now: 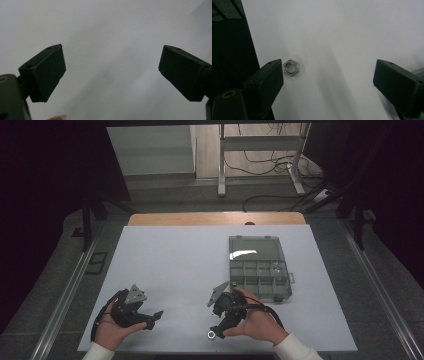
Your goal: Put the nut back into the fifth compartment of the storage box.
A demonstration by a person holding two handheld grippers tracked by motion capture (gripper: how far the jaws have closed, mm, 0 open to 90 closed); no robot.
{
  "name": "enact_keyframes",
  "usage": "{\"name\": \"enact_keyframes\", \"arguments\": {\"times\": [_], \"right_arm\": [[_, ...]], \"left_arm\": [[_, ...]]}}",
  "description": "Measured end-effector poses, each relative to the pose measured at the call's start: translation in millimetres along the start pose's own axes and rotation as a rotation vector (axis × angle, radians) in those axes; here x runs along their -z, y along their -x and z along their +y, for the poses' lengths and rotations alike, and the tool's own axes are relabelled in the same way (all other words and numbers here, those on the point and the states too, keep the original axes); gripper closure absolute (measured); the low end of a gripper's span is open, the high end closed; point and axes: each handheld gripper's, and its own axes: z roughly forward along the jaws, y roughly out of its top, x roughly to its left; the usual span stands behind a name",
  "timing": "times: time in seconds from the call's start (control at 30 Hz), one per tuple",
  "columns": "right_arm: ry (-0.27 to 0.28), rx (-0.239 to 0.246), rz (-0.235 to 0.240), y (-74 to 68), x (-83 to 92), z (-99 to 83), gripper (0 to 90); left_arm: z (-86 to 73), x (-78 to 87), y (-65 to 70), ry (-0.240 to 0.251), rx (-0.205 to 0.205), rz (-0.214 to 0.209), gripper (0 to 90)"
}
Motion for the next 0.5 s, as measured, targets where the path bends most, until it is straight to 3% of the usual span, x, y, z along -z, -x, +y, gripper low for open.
{"name": "enact_keyframes", "arguments": {"times": [0.5], "right_arm": [[-0.059, 0.026, 0.067, -16.9, -22.2, 1.9, 13.6]], "left_arm": [[-0.1, 0.0, -0.1, -0.002, -0.003, -0.001, 7.4]]}}
